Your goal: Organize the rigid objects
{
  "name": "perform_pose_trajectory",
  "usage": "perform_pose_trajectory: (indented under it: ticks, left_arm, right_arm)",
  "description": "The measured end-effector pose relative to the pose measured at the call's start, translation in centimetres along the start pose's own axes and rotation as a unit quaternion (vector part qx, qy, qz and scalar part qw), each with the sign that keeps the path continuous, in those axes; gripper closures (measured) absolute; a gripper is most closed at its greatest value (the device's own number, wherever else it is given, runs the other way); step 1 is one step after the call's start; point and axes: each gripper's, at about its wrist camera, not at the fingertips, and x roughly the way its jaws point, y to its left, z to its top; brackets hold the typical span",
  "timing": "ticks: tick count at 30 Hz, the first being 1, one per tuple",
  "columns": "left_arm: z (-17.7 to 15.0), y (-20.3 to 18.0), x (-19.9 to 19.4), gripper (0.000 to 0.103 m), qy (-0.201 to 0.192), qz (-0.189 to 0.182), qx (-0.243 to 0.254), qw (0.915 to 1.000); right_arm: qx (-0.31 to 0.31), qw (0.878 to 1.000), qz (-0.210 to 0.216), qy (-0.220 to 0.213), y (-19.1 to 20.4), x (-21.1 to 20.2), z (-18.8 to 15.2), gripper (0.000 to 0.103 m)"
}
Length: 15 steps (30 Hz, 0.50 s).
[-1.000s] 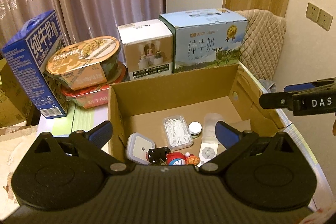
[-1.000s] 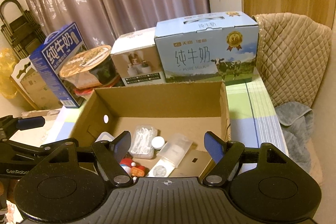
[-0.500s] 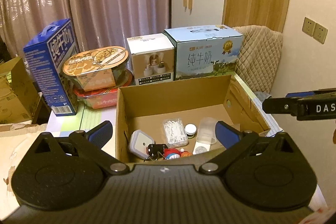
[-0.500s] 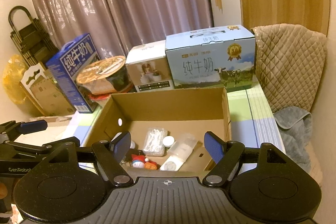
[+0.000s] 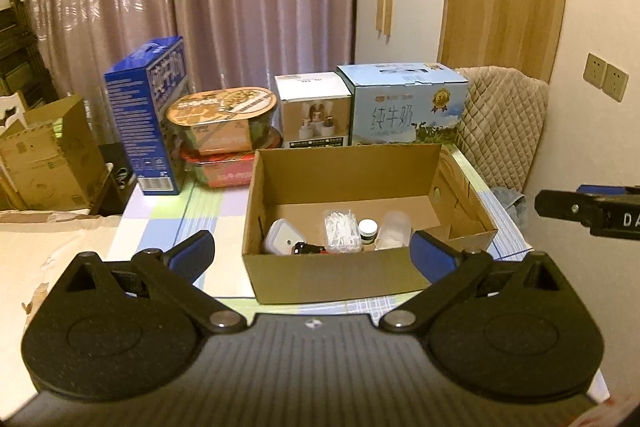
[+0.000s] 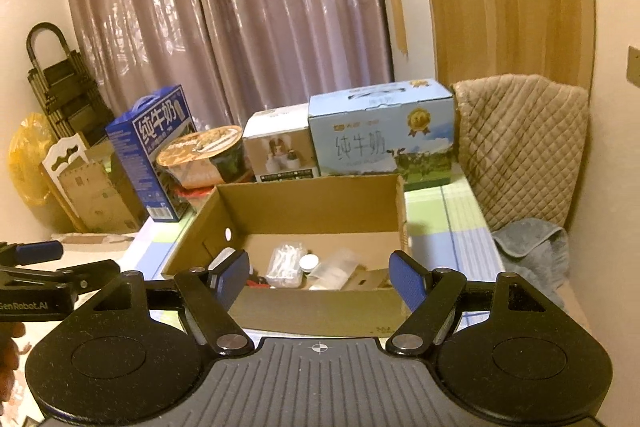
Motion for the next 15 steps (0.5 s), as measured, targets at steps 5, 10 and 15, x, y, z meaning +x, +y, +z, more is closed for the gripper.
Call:
perform_pose_trajectory:
  ticks: [5, 10, 15]
  left_arm:
    - [-1.4, -0.3, -2.5, 0.001, -0.004, 0.009, -0.008, 0.9999]
    - [-3.1, -0.9, -4.5, 0.001, -0.004, 0.006, -0.005, 1.0000]
    - [-5.0, -1.2, -6.2, 0.001, -0.001, 0.003, -0.018, 0.9998]
  right_arm:
    - [-0.005, 1.000, -0.004, -0.011, 0.6, -2.4, -1.9, 0.029]
    - [-0.018, 1.000, -0.012, -0.012, 1.2, -4.4, -4.0, 0.029]
    - [-0.031, 0.999, -0.020, -0.010, 1.8, -6.2, -6.3, 0.028]
